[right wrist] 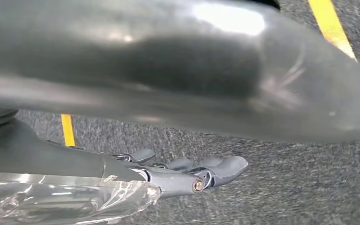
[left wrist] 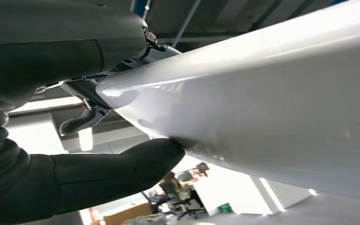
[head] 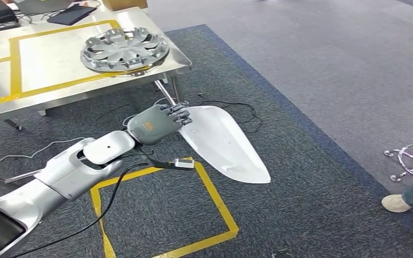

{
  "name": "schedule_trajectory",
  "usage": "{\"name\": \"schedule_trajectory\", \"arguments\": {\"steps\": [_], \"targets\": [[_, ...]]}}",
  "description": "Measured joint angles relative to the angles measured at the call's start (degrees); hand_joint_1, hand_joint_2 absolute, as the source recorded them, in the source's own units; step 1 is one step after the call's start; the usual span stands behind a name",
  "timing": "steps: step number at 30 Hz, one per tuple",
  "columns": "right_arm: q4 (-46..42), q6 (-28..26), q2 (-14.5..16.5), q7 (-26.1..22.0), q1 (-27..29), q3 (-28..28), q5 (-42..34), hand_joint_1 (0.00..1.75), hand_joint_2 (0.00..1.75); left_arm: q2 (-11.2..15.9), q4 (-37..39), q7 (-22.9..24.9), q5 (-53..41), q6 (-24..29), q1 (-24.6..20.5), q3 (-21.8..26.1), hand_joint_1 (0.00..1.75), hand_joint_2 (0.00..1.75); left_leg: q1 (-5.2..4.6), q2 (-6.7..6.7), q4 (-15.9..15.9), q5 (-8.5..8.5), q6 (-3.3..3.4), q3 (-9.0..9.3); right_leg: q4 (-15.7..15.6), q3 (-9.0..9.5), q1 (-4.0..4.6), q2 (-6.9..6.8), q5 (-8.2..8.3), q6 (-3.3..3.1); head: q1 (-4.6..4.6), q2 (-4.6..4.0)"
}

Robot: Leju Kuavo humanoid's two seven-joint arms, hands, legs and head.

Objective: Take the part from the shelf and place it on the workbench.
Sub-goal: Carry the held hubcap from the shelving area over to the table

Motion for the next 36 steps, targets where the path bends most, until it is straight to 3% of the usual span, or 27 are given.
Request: {"name": "schedule_trajectory", "arguments": {"steps": [2,3,4,6,8,9,11,13,15,17,18,19,20,22,24,26,29,32,34,35,36], "targets": [[0.0,0.01,0.0,0.01,0.17,-0.05,-0.01,0.0,0.0,-0.14,0.17,0.0,0.15,-0.02,-0.14,0.01,1.69,1.75,0.05,0.84,6.1,-2.07,-0.17,-2.72,0.01,0.0,0.08,-1.62,-0.08,-0.11,-0.07,0.0],[0.0,0.03,0.01,0.01,0.16,-0.08,-0.01,0.0,0.0,-0.15,0.28,0.0,0.22,-0.03,-0.15,0.03,1.69,1.75,0.04,0.93,6.37,-1.58,-0.14,-2.75,0.01,0.02,0.1,-2.4,-0.13,-0.11,-0.09,0.0],[-0.01,0.06,0.01,0.01,0.11,-0.09,0.0,0.0,0.0,-0.15,0.4,0.0,0.27,-0.04,-0.21,0.09,1.69,1.75,0.0,1.18,4.44,-0.17,-0.03,-1.65,0.01,0.08,0.13,-3.15,-0.18,-0.06,-0.11,0.0],[-0.01,0.11,0.02,-0.01,-0.01,-0.09,0.01,0.0,0.0,-0.23,0.52,0.0,0.32,-0.04,-0.55,0.32,1.69,1.75,-0.4,3.75,-3.17,3.16,0.4,2.63,0.06,0.3,0.35,-4.57,-0.43,0.22,-0.18,0.0],[-0.01,0.14,0.02,-0.01,-0.03,-0.09,0.0,0.0,0.0,-0.46,0.58,0.0,0.37,-0.06,-1.06,0.54,1.69,1.75,-0.87,6.04,-8.62,4.49,1.07,5.49,0.18,0.47,0.82,-5.91,-0.76,0.67,-0.28,0.01],[-0.01,0.15,0.02,0.0,-0.03,-0.1,-0.01,0.0,0.0,-0.55,0.63,0.0,0.38,-0.08,-1.21,0.62,1.69,1.75,-1.03,6.05,-9.43,4.39,1.36,5.75,0.17,0.57,1.02,-6.63,-0.9,0.91,-0.28,0.01],[-0.02,0.16,0.02,-0.01,-0.13,-0.11,-0.02,0.0,0.0,-0.61,0.79,0.0,0.4,-0.13,-1.22,0.75,1.69,1.75,-0.9,4.49,-9.72,4.52,2.05,5.64,0.08,0.79,1.01,-7.5,-1.19,1.47,-0.21,0.02],[-0.02,0.16,0.02,-0.03,-0.26,-0.13,-0.03,0.0,0.0,-0.6,0.94,0.01,0.4,-0.2,-1.25,0.93,1.69,1.75,-0.5,2.95,-9.93,4.72,2.69,5.71,2.32,-0.07,0.71,-4.9,-2.79,2.13,-0.1,0.02],[-0.02,0.17,0.01,-0.04,-0.13,-0.19,-0.04,0.0,0.0,-0.81,1.05,0.03,0.44,-0.28,-1.29,1.04,1.69,1.75,-0.21,1.4,-9.97,4.79,3.14,5.71,9.12,-3.17,0.48,-1.42,-6.19,2.57,0.24,0.02],[-0.02,0.18,-0.02,-0.02,0.09,-0.26,-0.05,0.0,0.0,-1.06,1.21,0.04,0.46,-0.38,-1.07,0.98,1.69,1.75,-0.19,-0.34,-9.94,4.8,3.28,5.68,15.72,-6.64,0.47,-0.57,-8.38,2.72,0.61,0.01],[-0.02,0.18,-0.03,-0.02,0.13,-0.28,-0.06,0.0,0.0,-1.09,1.32,0.04,0.46,-0.43,-0.94,0.96,1.69,1.75,-0.18,-1.24,-9.9,4.81,3.27,5.69,16.34,-7.23,0.46,-0.47,-7.88,2.71,0.72,0.01],[-0.02,0.18,-0.03,-0.02,0.12,-0.28,-0.06,0.0,0.0,-1.1,1.42,0.04,0.47,-0.46,-0.85,0.95,1.69,1.75,-0.15,-2.13,-9.83,4.81,3.23,5.72,14.68,-6.74,0.4,-0.31,-6.3,2.66,0.76,0.02],[-0.02,0.18,-0.03,-0.02,0.11,-0.28,-0.06,0.0,0.0,-1.12,1.51,0.04,0.48,-0.48,-0.81,0.97,1.69,1.75,-0.08,-3.0,-9.73,4.8,3.13,5.74,11.06,-5.25,0.27,0.3,-3.98,2.64,0.76,0.02],[-0.01,0.2,-0.04,-0.02,0.09,-0.28,-0.08,0.0,0.0,-1.17,1.62,0.05,0.49,-0.52,-0.87,1.03,1.69,1.75,0.03,-4.6,-9.46,4.78,2.67,5.61,3.59,-1.69,-0.22,2.97,-0.98,2.59,0.78,0.02],[0.02,0.27,-0.03,-0.02,0.06,-0.28,-0.1,0.0,0.0,-1.2,1.73,0.08,0.5,-0.6,-0.89,1.09,1.69,1.75,0.19,-5.99,-9.44,5.06,1.94,5.2,0.64,-0.06,-0.38,4.53,-0.68,2.29,0.76,0.01],[0.02,0.32,0.02,-0.03,0.0,-0.3,-0.11,0.0,0.0,-0.95,1.89,0.11,0.51,-0.63,-0.76,1.13,1.69,1.75,0.38,-6.88,-9.66,5.42,1.26,4.85,0.39,0.14,-0.27,3.48,-0.55,1.6,0.71,0.01],[0.02,0.33,0.1,-0.04,-0.08,-0.34,-0.1,0.0,0.0,-0.63,2.03,0.15,0.52,-0.63,-0.66,1.2,1.69,1.75,0.13,-5.14,-9.36,5.13,0.76,4.55,0.06,0.31,-0.48,2.2,-0.26,0.82,0.68,0.01],[0.02,0.32,0.09,-0.04,-0.1,-0.35,-0.11,0.0,0.0,-0.63,2.04,0.16,0.52,-0.63,-0.7,1.2,1.69,1.75,-0.04,-4.25,-9.15,4.94,0.68,4.47,0.03,0.32,-0.47,2.09,-0.25,0.74,0.55,0.0],[0.02,0.32,0.1,-0.07,-0.11,-0.35,-0.11,0.0,0.0,-0.66,2.04,0.2,0.54,-0.63,-0.85,1.2,1.69,1.75,-0.15,-2.11,-7.08,3.55,0.46,3.45,0.0,0.33,-0.4,1.56,-0.26,0.45,0.03,0.0],[0.02,0.33,0.1,-0.08,-0.03,-0.39,-0.11,0.0,0.0,-0.73,2.07,0.22,0.57,-0.63,-0.85,1.2,1.69,1.75,-0.1,-0.85,-2.7,1.64,0.28,1.31,-0.02,0.33,-0.34,0.61,-0.32,0.26,-0.21,0.0],[0.02,0.34,0.1,-0.09,0.01,-0.45,-0.11,0.0,0.0,-0.8,2.14,0.25,0.62,-0.63,-0.85,1.22,1.69,1.75,-0.04,0.73,-1.25,1.54,0.2,0.72,-0.02,0.5,-0.28,-1.04,-0.51,0.17,-0.41,0.0]]}}
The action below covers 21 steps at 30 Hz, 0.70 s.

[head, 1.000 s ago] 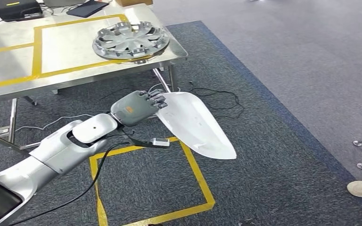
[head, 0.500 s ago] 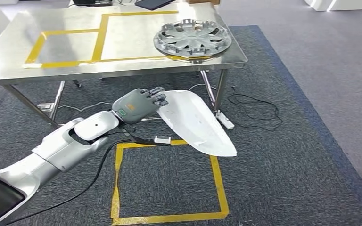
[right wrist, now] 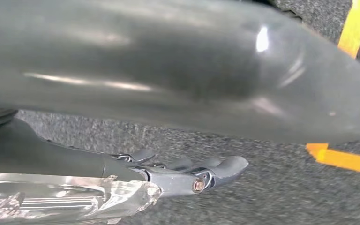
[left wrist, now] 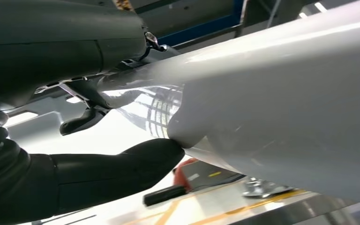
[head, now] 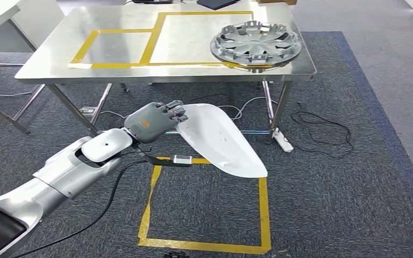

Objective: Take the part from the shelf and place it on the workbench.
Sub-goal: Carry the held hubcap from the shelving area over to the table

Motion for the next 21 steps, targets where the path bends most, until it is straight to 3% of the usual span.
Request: {"name": "schedule_trajectory", "arguments": {"steps": [2,3,4,6,7,9,11,12,13,14,15,17,18,19,21], "targets": [[0.0,0.01,-0.01,0.0,0.1,-0.18,0.0,0.0,0.0,-0.15,0.14,0.04,0.13,0.0,-0.01,0.04,1.69,1.75,-0.15,3.4,-1.51,1.52,0.12,1.16,0.09,0.45,0.35,-3.24,-0.57,0.31,-0.11,0.0],[0.0,0.01,-0.01,0.0,0.06,-0.26,0.0,0.0,0.0,-0.24,0.17,0.06,0.19,0.01,-0.13,0.06,1.69,1.75,-0.34,4.72,-5.88,3.41,0.44,3.43,0.13,0.7,0.61,-4.39,-0.88,0.63,-0.11,0.01],[0.0,0.01,-0.02,0.0,0.05,-0.31,-0.01,0.0,0.0,-0.32,0.19,0.07,0.23,0.02,-0.2,0.05,1.69,1.75,-0.51,5.42,-7.38,3.49,0.73,4.15,0.1,0.87,0.89,-5.05,-1.08,0.9,-0.06,0.01],[0.0,-0.01,-0.02,0.0,0.02,-0.39,-0.02,0.0,0.0,-0.37,0.31,0.09,0.28,0.04,-0.17,0.05,1.69,1.75,-0.55,4.35,-7.94,3.2,1.49,4.2,-0.15,1.33,1.13,-6.49,-1.4,1.39,0.1,0.02],[-0.01,-0.01,-0.02,-0.01,-0.01,-0.4,-0.02,0.0,0.0,-0.29,0.38,0.1,0.29,0.04,-0.12,0.09,1.69,1.75,-0.43,3.58,-8.04,3.22,1.8,4.24,-0.03,1.46,1.07,-6.3,-1.76,1.71,0.18,0.02],[-0.01,-0.02,-0.02,-0.02,-0.06,-0.42,-0.03,0.0,0.0,-0.29,0.49,0.11,0.3,0.02,-0.23,0.19,1.69,1.75,-0.08,2.09,-8.21,3.35,2.5,4.36,2.9,0.34,0.86,-3.55,-3.79,2.23,0.38,0.02],[0.0,-0.03,-0.02,-0.02,0.09,-0.43,-0.07,0.0,0.0,-0.55,0.55,0.11,0.32,0.01,-0.31,0.16,1.69,1.75,0.04,0.49,-8.24,3.39,2.95,4.34,10.17,-3.16,0.76,-0.31,-7.14,2.37,0.83,0.02],[0.0,-0.03,-0.02,-0.01,0.2,-0.45,-0.09,0.0,0.0,-0.68,0.59,0.11,0.32,-0.01,-0.2,0.09,1.69,1.75,0.02,-0.41,-8.23,3.39,3.05,4.34,13.8,-5.13,0.78,0.29,-8.3,2.37,1.02,0.02],[0.0,-0.03,-0.02,-0.01,0.28,-0.46,-0.1,0.0,0.0,-0.74,0.65,0.1,0.32,-0.01,-0.07,0.03,1.69,1.75,0.0,-1.33,-8.22,3.38,3.08,4.35,15.88,-6.51,0.8,0.55,-8.46,2.34,1.13,0.01],[0.0,-0.03,-0.02,-0.01,0.31,-0.49,-0.1,0.0,0.0,-0.75,0.72,0.1,0.32,-0.02,0.05,-0.01,1.69,1.75,-0.01,-2.22,-8.2,3.39,3.08,4.38,15.89,-6.99,0.8,0.68,-7.51,2.29,1.18,0.02],[0.0,-0.03,-0.02,-0.01,0.3,-0.5,-0.1,0.0,0.0,-0.76,0.78,0.1,0.32,-0.02,0.11,-0.01,1.69,1.75,0.0,-3.09,-8.18,3.39,3.05,4.44,13.66,-6.38,0.75,0.92,-5.55,2.2,1.2,0.01],[0.01,-0.04,-0.02,-0.02,0.24,-0.56,-0.1,0.0,0.0,-0.81,0.85,0.11,0.33,-0.02,0.05,0.0,1.69,1.75,0.01,-4.7,-8.09,3.42,2.78,4.47,6.11,-3.38,0.37,3.01,-1.36,2.06,1.25,0.01],[0.02,-0.05,-0.02,-0.02,0.21,-0.6,-0.1,0.0,0.0,-0.86,0.85,0.12,0.34,-0.02,-0.03,0.01,1.69,1.75,0.02,-5.47,-7.99,3.49,2.53,4.33,3.01,-1.95,0.15,4.19,-0.26,2.0,1.26,0.0],[0.03,-0.05,-0.02,-0.02,0.18,-0.62,-0.1,0.0,0.0,-0.9,0.86,0.11,0.34,-0.03,-0.09,0.01,1.69,1.75,0.08,-6.14,-7.95,3.62,2.18,4.09,1.21,-1.1,0.03,5.07,0.09,1.92,1.27,0.0],[0.04,-0.05,-0.01,-0.02,0.14,-0.65,-0.13,0.0,0.0,-0.8,0.92,0.11,0.34,-0.03,-0.11,0.02,1.69,1.75,0.31,-7.43,-8.03,4.01,1.43,3.6,0.46,-0.61,0.08,4.76,-0.08,1.5,1.24,0.01]]}}
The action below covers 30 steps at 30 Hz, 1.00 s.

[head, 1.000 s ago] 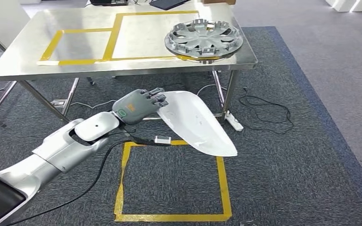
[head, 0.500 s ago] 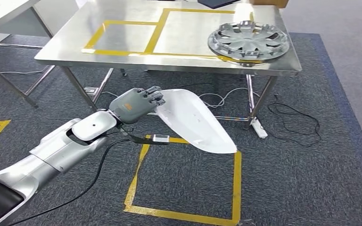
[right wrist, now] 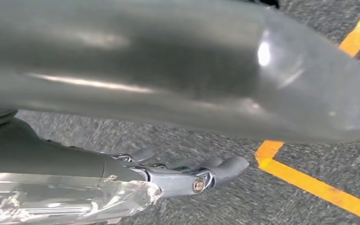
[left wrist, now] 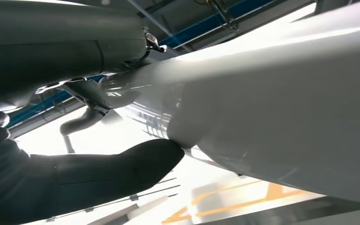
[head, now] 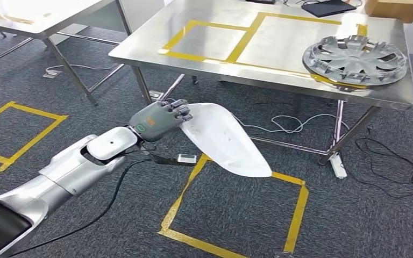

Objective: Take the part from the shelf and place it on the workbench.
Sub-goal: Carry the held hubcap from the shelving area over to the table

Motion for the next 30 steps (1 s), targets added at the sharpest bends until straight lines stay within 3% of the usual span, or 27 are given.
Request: {"name": "schedule_trajectory", "arguments": {"steps": [1,3,5,7,8,9,10,12,14,16,17,19,21,22,23,24,25,27,28,30], "targets": [[0.0,0.0,0.02,-0.01,-0.02,-0.01,-0.01,0.0,0.0,0.16,0.05,0.0,0.0,0.0,0.08,0.01,1.69,1.75,0.04,0.05,-0.03,0.03,-0.32,-0.14,-0.08,0.05,0.0,-0.61,0.13,-0.33,0.03,0.0],[0.0,-0.03,0.05,-0.08,-0.08,-0.01,0.02,0.0,0.0,0.39,0.14,0.02,0.0,0.03,0.09,0.02,1.69,1.75,-0.2,2.64,2.12,-1.47,-0.91,-1.25,-0.35,0.22,-0.15,-1.93,0.35,-1.04,-0.54,-0.01],[0.0,-0.05,0.05,-0.16,-0.02,-0.01,0.05,0.0,0.0,0.27,0.16,0.04,0.0,0.05,0.01,0.01,1.69,1.75,-0.36,6.3,8.68,-4.96,-1.41,-4.41,-0.45,0.28,-0.11,-3.38,0.35,-1.45,-1.2,-0.01],[0.0,-0.04,0.04,-0.17,0.15,-0.01,0.05,0.0,0.0,0.16,0.18,0.05,0.0,0.05,0.17,-0.01,1.69,1.75,-0.19,7.49,15.47,-7.38,-1.69,-7.74,-0.44,0.3,-0.05,-4.98,0.24,-1.57,-1.28,-0.01],[0.0,-0.04,0.03,-0.17,0.18,-0.01,0.05,0.0,0.0,0.16,0.21,0.05,0.0,0.05,0.28,-0.01,1.69,1.75,-0.11,7.64,16.4,-7.15,-1.75,-8.21,-0.44,0.33,-0.04,-5.79,0.17,-1.57,-1.3,-0.01],[0.0,-0.03,0.04,-0.17,0.17,-0.01,0.06,0.0,0.0,0.17,0.24,0.05,0.0,0.05,0.35,0.0,1.69,1.75,-0.05,7.82,15.19,-5.97,-1.75,-7.57,-0.43,0.42,-0.05,-6.58,0.08,-1.52,-1.31,-0.01],[0.0,-0.02,0.04,-0.18,0.13,-0.01,0.07,0.0,0.0,0.18,0.26,0.06,0.0,0.05,0.33,0.03,1.69,1.75,-0.03,8.36,12.01,-4.14,-1.71,-5.84,-0.43,0.56,-0.05,-7.31,-0.05,-1.4,-1.31,-0.01],[0.0,-0.01,0.04,-0.2,0.05,-0.01,0.07,0.0,0.0,0.13,0.27,0.07,0.0,0.05,0.14,0.08,1.69,1.75,-0.29,11.6,4.31,-1.33,-1.45,-1.59,-0.33,0.97,0.31,-8.6,-0.5,-0.9,-1.48,-0.01],[0.0,0.0,0.03,-0.22,0.02,-0.01,0.07,0.0,0.0,-0.02,0.28,0.08,0.01,0.07,-0.01,0.09,1.69,1.75,-0.59,13.53,0.63,-0.78,-0.76,0.33,-0.39,1.45,0.92,-9.85,-0.94,-0.35,-1.31,0.01],[0.0,0.0,0.03,-0.25,0.01,-0.01,0.07,0.0,0.0,-0.04,0.33,0.08,0.01,0.08,0.06,0.09,1.69,1.75,-0.6,12.05,0.42,-0.87,0.07,0.26,-0.73,1.97,1.15,-11.2,-1.25,0.1,-0.98,0.02],[0.0,0.0,0.03,-0.26,-0.01,-0.01,0.07,0.0,0.0,0.03,0.35,0.09,0.0,0.08,0.09,0.11,1.69,1.75,-0.49,11.25,0.37,-0.83,0.4,0.26,-0.55,2.02,1.05,-10.86,-1.66,0.4,-0.92,0.01],[0.0,0.0,0.03,-0.3,-0.03,-0.01,0.07,0.0,0.0,0.03,0.37,0.09,0.0,0.08,0.03,0.2,1.69,1.75,-0.21,9.65,0.28,-0.69,1.12,0.3,2.91,0.62,0.77,-7.9,-4.0,0.85,-0.72,0.01],[0.0,0.0,0.03,-0.3,0.09,-0.01,0.07,0.0,0.0,-0.17,0.38,0.1,0.0,0.08,0.05,0.17,1.69,1.75,-0.18,7.92,0.28,-0.68,1.54,0.28,11.04,-3.28,0.68,-4.75,-7.69,0.89,-0.34,0.01],[0.0,0.0,0.03,-0.28,0.16,-0.01,0.07,0.0,0.0,-0.24,0.39,0.09,-0.01,0.08,0.15,0.11,1.69,1.75,-0.22,6.99,0.28,-0.69,1.61,0.28,14.63,-5.25,0.73,-4.26,-8.82,0.84,-0.2,0.01],[0.0,0.0,0.03,-0.27,0.21,-0.01,0.07,0.0,0.0,-0.26,0.43,0.09,-0.02,0.08,0.25,0.07,1.69,1.75,-0.25,6.06,0.3,-0.69,1.63,0.29,16.46,-6.52,0.78,-4.08,-8.88,0.76,-0.09,0.01],[0.0,0.0,0.03,-0.26,0.22,-0.01,0.07,0.0,0.0,-0.24,0.47,0.09,-0.03,0.08,0.31,0.03,1.69,1.75,-0.27,5.2,0.31,-0.68,1.62,0.33,15.73,-6.62,0.78,-4.0,-7.67,0.64,-0.04,0.01],[0.0,0.0,0.03,-0.26,0.2,-0.01,0.07,0.0,0.0,-0.25,0.51,0.09,-0.04,0.08,0.33,0.03,1.69,1.75,-0.26,4.52,0.32,-0.68,1.61,0.4,12.81,-5.59,0.76,-3.89,-5.55,0.51,-0.03,0.01],[0.0,0.08,0.03,-0.4,0.07,-0.03,-0.04,0.0,0.0,-0.28,0.54,-0.09,0.26,0.03,0.28,0.04,1.69,1.75,-0.3,3.38,0.43,-0.69,1.41,0.52,4.69,-2.18,0.66,-3.35,-1.47,0.31,0.16,0.01],[0.0,0.29,0.03,-0.67,-0.05,-0.05,-0.22,0.0,0.0,-0.3,0.55,-0.47,0.74,-0.06,0.24,0.07,1.69,1.75,-0.35,3.02,0.51,-0.65,1.21,0.45,1.86,-0.88,0.62,-3.06,-0.45,0.2,0.22,0.0],[0.0,1.09,0.03,-1.51,-0.32,-0.14,-0.78,0.0,0.0,-0.27,0.57,-1.63,1.98,-0.49,0.19,0.11,1.69,1.75,-0.47,2.62,0.69,-0.51,1.22,0.15,-0.05,-0.06,0.57,-2.62,-0.11,0.17,0.29,-0.01]]}}
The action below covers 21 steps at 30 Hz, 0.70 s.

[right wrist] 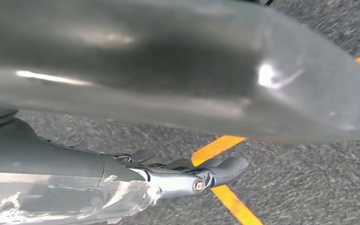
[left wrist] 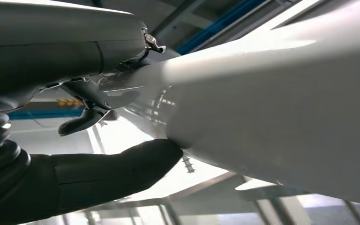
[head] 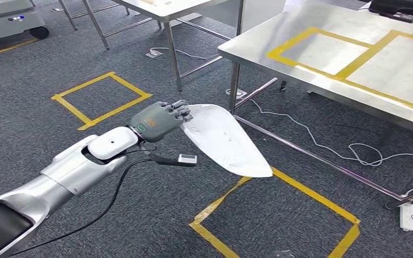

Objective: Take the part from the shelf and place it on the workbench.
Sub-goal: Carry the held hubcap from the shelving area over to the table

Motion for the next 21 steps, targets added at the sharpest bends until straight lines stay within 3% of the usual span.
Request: {"name": "schedule_trajectory", "arguments": {"steps": [3,11,21], "targets": [[0.0,1.46,0.0,-0.98,-0.06,-0.12,-0.59,0.0,0.0,0.0,0.01,-1.0,0.76,-0.72,0.0,-0.03,1.69,1.75,0.03,0.37,-0.26,0.26,0.54,-0.03,-0.06,-0.12,0.13,0.42,0.36,-0.17,-0.06,0.0],[0.0,1.75,0.0,-1.11,-0.02,-0.44,0.66,0.0,0.0,-0.01,0.01,-1.34,0.89,-1.03,-0.11,-0.13,1.69,1.75,0.14,1.02,-1.18,0.71,-1.0,0.06,0.0,-0.69,0.24,1.03,0.7,-0.88,-0.04,0.0],[0.0,-0.04,0.0,-0.72,-0.04,-0.44,2.09,0.0,0.0,0.24,0.01,-1.31,0.98,-1.23,-0.1,-0.2,1.69,1.75,0.06,1.01,-1.18,0.8,-1.21,-0.1,-0.09,-0.7,0.11,0.99,0.84,-0.84,-0.02,0.0]]}}
